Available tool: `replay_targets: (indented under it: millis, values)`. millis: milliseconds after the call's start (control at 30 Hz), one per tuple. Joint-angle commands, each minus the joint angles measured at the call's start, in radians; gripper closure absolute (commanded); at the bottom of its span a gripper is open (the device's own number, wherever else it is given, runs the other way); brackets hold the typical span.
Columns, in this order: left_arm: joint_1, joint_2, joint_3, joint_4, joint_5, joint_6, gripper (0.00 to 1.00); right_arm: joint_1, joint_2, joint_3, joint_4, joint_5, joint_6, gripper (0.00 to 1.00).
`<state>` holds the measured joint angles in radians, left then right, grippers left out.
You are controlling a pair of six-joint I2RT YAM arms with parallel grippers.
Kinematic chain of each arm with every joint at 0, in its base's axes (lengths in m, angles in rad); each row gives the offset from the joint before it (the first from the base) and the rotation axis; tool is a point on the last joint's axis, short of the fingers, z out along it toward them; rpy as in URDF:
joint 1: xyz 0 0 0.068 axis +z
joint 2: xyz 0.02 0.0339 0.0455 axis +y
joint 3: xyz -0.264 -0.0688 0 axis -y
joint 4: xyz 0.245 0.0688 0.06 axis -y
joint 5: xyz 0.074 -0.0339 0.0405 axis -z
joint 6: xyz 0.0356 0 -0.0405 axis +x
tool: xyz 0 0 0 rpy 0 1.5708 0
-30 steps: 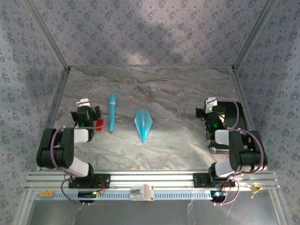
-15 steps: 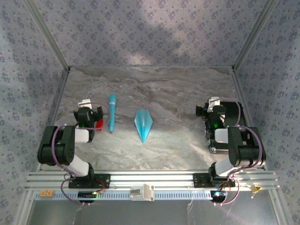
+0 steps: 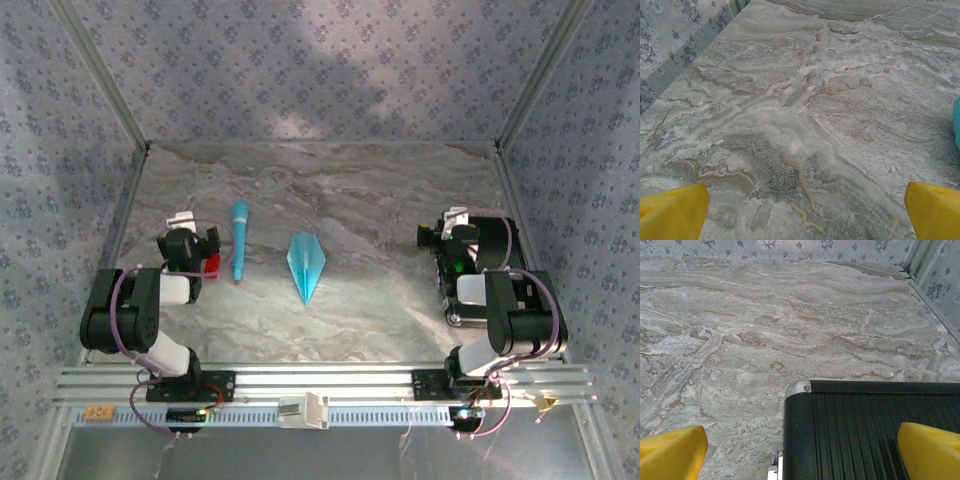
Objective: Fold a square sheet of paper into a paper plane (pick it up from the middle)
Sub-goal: Reset both arms
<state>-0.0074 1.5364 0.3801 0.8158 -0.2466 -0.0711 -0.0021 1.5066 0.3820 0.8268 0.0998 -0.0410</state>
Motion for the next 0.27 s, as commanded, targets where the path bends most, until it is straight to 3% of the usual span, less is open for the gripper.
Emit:
replay_targets:
  millis: [0, 233]
  values:
    - [-0.002, -0.004, 0.01, 0.039, 0.004, 0.002, 0.0, -0.009, 0.015, 0.008, -0.017, -0.006, 0.009, 0.01]
    - [-0.003, -0.004, 0.01, 0.04, 0.012, 0.005, 0.0, -0.021, 0.014, 0.013, -0.026, -0.036, 0.013, 0.01]
